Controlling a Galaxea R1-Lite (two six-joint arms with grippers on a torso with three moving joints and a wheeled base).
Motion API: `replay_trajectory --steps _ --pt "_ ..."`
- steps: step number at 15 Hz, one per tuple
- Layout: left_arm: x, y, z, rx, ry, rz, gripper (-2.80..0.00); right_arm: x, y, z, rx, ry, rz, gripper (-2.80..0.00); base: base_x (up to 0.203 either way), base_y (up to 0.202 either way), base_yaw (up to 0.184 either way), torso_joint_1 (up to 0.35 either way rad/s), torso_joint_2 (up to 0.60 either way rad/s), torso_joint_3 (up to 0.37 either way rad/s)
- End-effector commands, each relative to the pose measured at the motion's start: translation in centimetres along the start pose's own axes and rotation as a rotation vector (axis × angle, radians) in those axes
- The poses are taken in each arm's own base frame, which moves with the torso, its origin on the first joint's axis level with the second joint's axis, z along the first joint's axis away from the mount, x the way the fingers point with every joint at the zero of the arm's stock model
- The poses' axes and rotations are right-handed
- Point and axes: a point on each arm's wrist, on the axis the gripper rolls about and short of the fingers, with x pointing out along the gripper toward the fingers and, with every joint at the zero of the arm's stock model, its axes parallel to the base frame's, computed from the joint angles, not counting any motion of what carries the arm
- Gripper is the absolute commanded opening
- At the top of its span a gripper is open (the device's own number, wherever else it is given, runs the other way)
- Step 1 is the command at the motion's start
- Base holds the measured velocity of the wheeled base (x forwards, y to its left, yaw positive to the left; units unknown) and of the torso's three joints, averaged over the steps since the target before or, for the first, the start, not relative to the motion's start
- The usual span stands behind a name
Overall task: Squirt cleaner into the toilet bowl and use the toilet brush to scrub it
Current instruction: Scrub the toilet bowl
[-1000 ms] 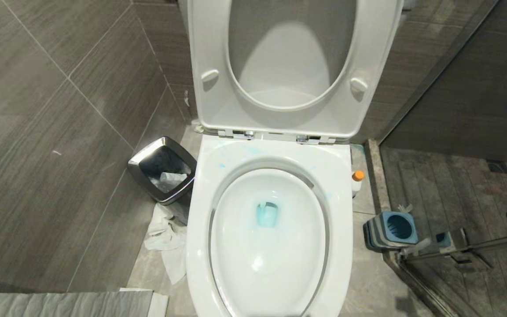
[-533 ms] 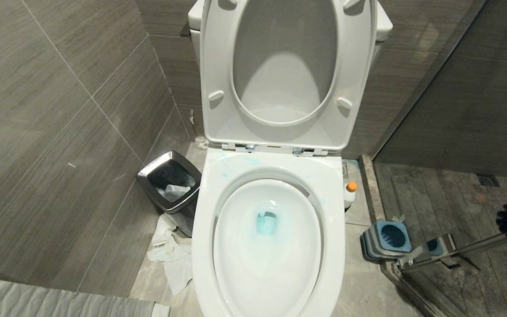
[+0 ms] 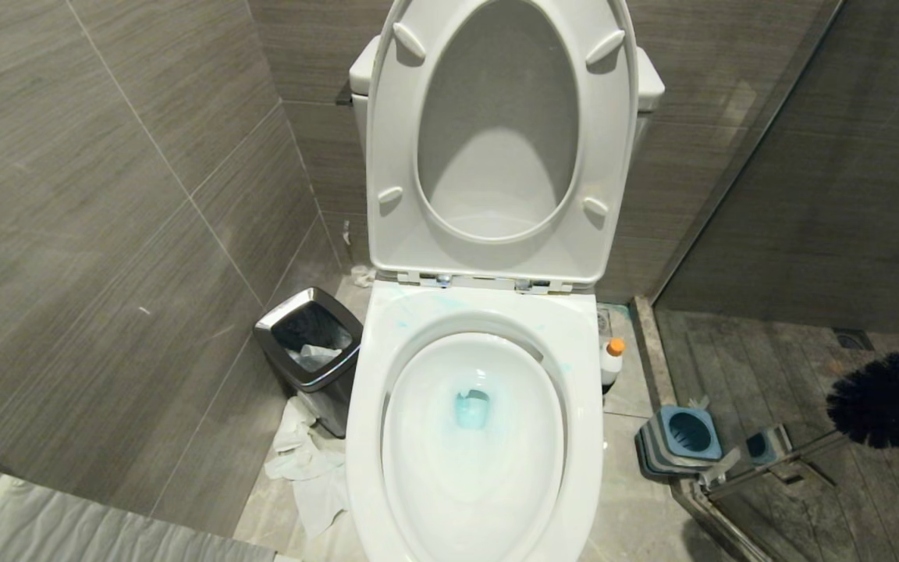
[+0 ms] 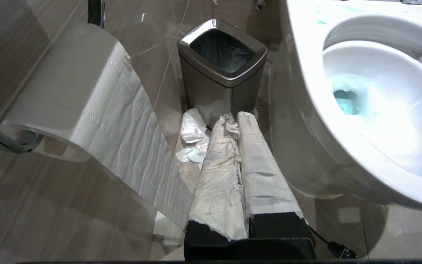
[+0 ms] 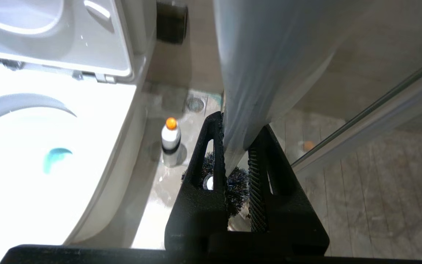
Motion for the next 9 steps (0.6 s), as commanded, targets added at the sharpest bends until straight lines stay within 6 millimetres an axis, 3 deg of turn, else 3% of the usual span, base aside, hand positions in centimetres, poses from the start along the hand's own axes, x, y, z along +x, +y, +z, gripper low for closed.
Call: replay_trajectory --steps 1,3,5,9 --pt "0.1 0.0 -0.2 0.0 0.008 0.001 -2.8 2.4 0.1 -0.3 0.001 0.071 0.031 -2.8 0.0 0.0 0.0 0.0 0.0 0.0" --pt "0.1 0.0 -0.2 0.0 0.008 0.001 -2.8 4.7 1.1 -0.1 -0.009 0.116 0.082 -2.8 0.0 0.0 0.0 0.0 0.0 0.0" --pt "0.1 0.0 -0.2 0.0 0.008 0.001 -2.8 7.1 3.6 0.7 -0.022 0.124 0.113 -2.8 0.0 0.0 0.0 0.0 0.0 0.0" --pt "0.1 0.0 -0.2 0.0 0.008 0.001 -2.8 11.7 12.6 1.6 -0.03 0.106 0.148 -2.8 0.0 0.0 0.0 0.0 0.0 0.0"
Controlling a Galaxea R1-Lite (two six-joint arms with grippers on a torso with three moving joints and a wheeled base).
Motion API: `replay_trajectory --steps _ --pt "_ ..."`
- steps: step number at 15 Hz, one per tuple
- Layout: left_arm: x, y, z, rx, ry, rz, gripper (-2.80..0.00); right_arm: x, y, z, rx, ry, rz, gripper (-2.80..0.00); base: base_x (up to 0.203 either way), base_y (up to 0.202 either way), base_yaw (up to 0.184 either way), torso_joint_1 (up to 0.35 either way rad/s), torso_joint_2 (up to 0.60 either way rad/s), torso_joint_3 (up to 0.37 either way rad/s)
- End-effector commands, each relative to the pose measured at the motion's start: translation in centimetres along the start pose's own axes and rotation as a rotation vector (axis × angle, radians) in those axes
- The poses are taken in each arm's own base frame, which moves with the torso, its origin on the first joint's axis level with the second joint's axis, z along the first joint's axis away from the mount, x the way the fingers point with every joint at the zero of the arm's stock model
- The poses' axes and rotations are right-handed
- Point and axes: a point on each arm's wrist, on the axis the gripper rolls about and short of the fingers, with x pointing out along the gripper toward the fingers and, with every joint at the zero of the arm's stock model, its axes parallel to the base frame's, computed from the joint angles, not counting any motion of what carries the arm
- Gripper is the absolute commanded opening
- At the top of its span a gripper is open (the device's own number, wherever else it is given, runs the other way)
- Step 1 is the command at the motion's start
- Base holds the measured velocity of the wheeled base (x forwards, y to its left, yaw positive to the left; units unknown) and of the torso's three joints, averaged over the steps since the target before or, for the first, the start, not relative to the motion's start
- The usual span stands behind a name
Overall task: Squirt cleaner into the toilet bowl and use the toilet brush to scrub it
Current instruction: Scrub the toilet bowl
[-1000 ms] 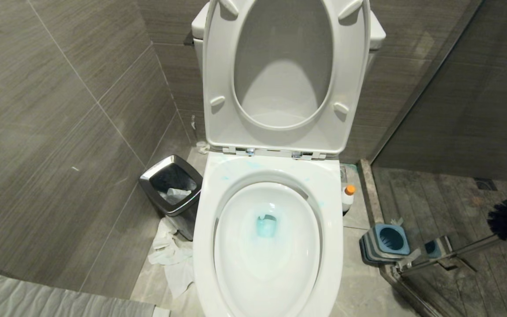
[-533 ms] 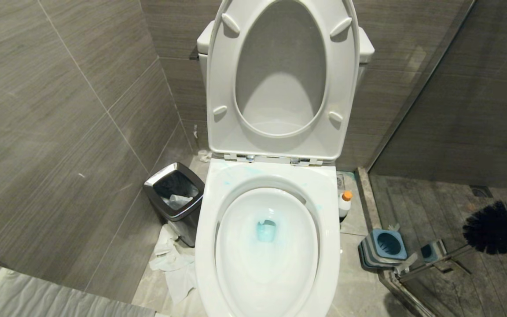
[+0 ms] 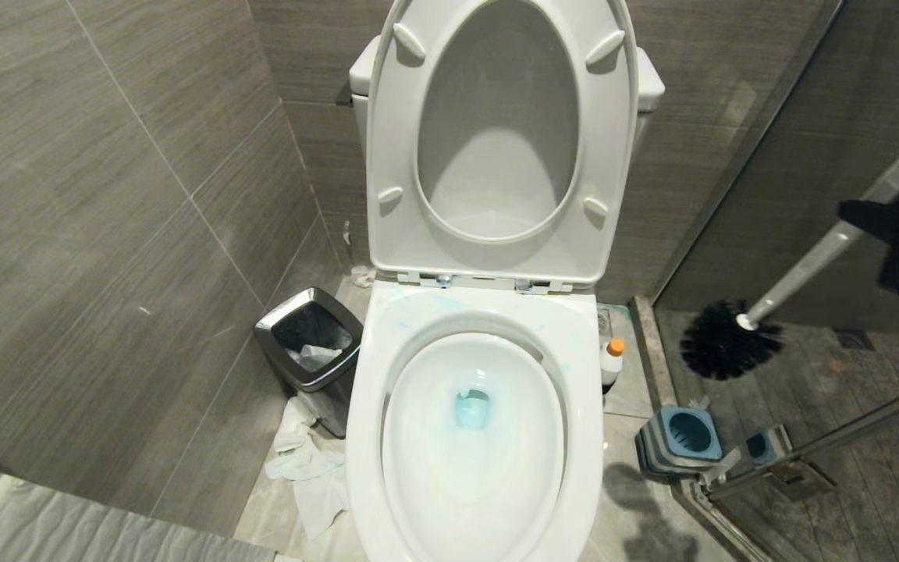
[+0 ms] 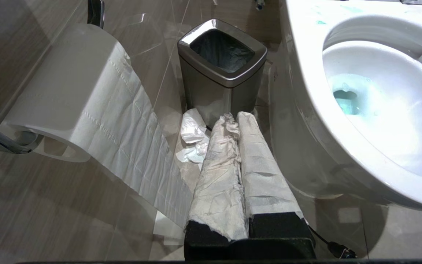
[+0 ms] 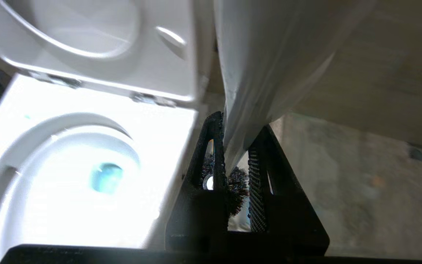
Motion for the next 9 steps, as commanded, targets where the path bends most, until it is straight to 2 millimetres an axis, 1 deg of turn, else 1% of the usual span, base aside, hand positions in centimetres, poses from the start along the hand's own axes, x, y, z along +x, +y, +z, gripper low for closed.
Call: replay_trajectory --steps 1,5,7,9 --pt "0.1 0.0 -0.2 0.0 0.008 0.001 -2.8 3.7 4.9 -1.3 -0.045 0.065 0.023 -2.8 0.0 0.0 0.0 0.0 0.0 0.0" --pt "0.1 0.0 -0.2 0.0 0.008 0.001 -2.8 7.3 10.5 -0.7 -0.006 0.041 0.036 -2.8 0.0 0.0 0.0 0.0 0.0 0.0" --pt "0.1 0.0 -0.2 0.0 0.008 0.0 -2.8 9.3 13.5 -1.8 0.016 0.061 -0.015 -2.8 0.0 0.0 0.0 0.0 0.0 0.0" --pt "0.1 0.0 -0.2 0.0 0.008 0.001 -2.8 10.5 16.7 -3.1 0.048 0.078 -0.032 -2.8 0.0 0.0 0.0 0.0 0.0 0.0"
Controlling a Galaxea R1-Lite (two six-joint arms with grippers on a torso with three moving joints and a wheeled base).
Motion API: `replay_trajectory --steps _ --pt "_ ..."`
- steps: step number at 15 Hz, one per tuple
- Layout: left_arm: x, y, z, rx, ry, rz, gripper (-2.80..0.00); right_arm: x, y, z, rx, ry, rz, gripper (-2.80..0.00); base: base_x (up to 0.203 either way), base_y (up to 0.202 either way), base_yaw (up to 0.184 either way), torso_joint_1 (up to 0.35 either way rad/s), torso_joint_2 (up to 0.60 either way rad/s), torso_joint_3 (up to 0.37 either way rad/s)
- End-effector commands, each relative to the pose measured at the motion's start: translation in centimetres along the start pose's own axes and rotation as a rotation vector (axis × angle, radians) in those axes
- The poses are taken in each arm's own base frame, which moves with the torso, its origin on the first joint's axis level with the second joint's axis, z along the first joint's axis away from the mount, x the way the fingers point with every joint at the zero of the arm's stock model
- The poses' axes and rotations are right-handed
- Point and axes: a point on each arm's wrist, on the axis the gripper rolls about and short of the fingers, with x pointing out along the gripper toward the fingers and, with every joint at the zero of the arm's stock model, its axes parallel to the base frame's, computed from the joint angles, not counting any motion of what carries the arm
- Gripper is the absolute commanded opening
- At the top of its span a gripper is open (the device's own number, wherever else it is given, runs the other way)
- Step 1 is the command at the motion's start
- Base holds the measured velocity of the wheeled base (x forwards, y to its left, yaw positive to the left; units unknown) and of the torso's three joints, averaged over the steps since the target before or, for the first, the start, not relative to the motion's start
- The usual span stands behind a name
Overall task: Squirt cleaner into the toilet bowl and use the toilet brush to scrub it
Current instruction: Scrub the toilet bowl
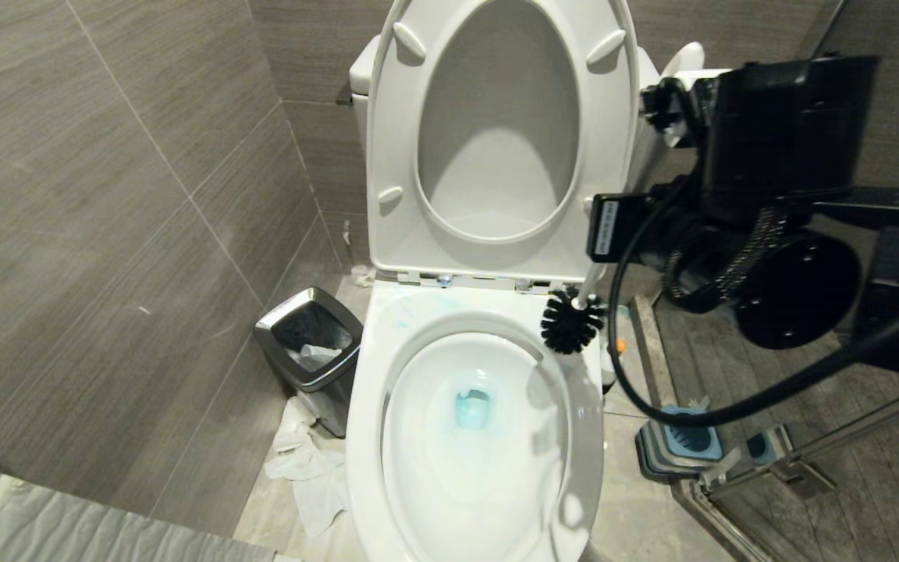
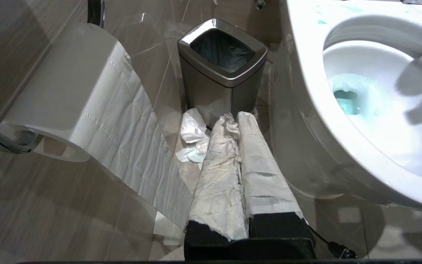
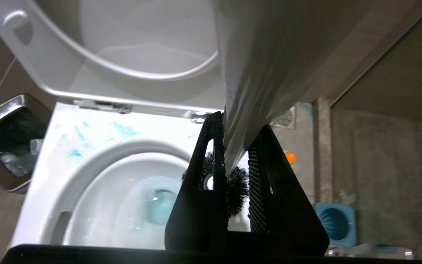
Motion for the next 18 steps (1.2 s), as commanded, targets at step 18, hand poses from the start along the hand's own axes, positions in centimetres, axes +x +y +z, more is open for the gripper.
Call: replay_trajectory --steps 18 --pt "0.1 0.0 -0.2 0.0 0.008 0.001 -2.8 14.4 11.6 -20.5 -0.075 0.253 -0.039 -2.8 0.0 0.0 0.0 0.0 0.0 0.0"
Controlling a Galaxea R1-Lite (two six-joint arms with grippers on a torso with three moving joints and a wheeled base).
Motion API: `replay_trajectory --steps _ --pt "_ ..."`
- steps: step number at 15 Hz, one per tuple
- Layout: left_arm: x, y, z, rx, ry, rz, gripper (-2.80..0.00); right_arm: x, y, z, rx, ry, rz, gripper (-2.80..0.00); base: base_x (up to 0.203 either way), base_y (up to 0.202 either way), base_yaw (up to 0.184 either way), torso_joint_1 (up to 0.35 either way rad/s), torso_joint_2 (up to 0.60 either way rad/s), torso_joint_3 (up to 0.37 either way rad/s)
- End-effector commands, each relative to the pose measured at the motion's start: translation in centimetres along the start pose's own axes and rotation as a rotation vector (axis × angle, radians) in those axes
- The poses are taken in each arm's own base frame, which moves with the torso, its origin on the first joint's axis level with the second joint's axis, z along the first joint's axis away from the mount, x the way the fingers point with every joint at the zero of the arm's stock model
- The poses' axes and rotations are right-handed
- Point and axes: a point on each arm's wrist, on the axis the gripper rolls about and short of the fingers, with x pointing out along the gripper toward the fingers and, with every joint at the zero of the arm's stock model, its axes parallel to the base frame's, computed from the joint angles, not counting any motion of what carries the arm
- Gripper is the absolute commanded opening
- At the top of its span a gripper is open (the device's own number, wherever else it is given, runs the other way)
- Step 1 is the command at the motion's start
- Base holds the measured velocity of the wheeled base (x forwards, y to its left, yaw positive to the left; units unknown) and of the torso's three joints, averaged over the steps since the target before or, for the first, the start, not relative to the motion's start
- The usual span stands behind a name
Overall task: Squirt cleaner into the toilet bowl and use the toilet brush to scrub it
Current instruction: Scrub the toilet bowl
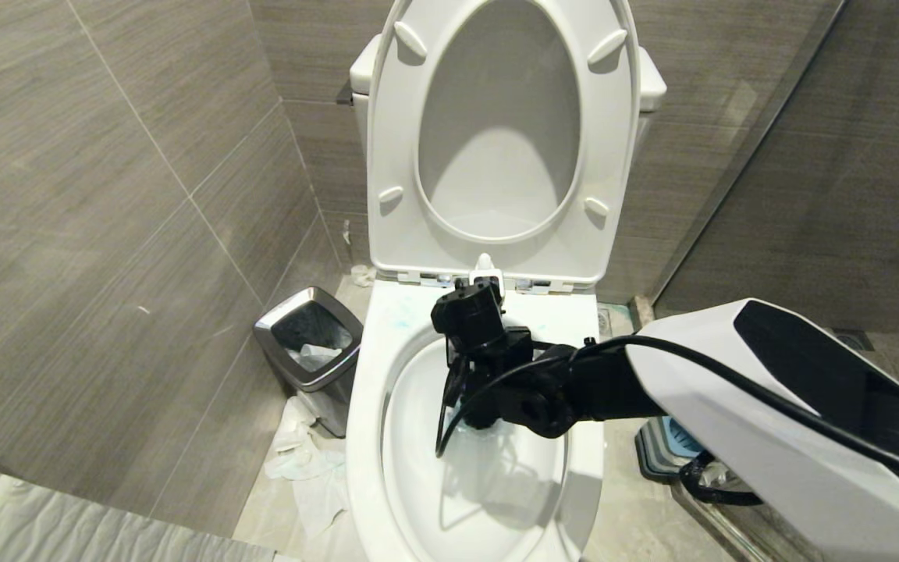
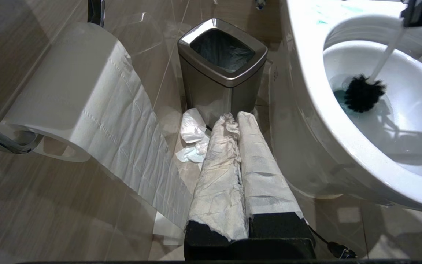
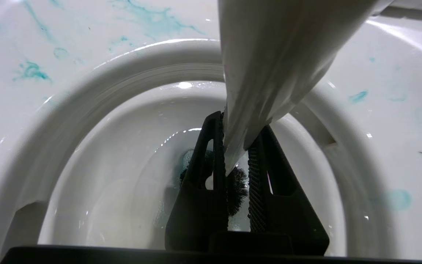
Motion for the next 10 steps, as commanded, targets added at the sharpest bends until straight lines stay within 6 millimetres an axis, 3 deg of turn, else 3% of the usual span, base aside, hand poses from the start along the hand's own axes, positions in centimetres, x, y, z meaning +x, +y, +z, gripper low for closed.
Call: replay_trajectory --steps 1,2,4,8,10 --pt "0.1 0.0 -0.2 0.0 0.008 0.001 -2.8 2.1 0.6 -3.4 -0.038 0.042 -0.024 -2.8 0.0 0.0 0.0 0.0 0.0 0.0" --pt "0.1 0.0 -0.2 0.0 0.008 0.0 -2.8 2.4 0.7 -4.0 -0.043 0.049 -0.029 -2.8 0.0 0.0 0.0 0.0 0.0 0.0" --pt "0.1 0.0 -0.2 0.0 0.008 0.001 -2.8 1.6 0.6 -2.4 -0.011 0.022 -0.022 -2.8 0.0 0.0 0.0 0.0 0.0 0.0" --pt "0.1 0.0 -0.2 0.0 0.008 0.001 -2.8 -4.4 -1.6 6.7 0.11 -0.105 0.03 -2.8 0.0 0.0 0.0 0.0 0.0 0.0" --pt "0.1 0.0 -0.2 0.0 0.008 0.001 -2.8 -6.2 -2.7 8.5 0.124 -0.119 0.038 -2.8 0.0 0.0 0.0 0.0 0.0 0.0"
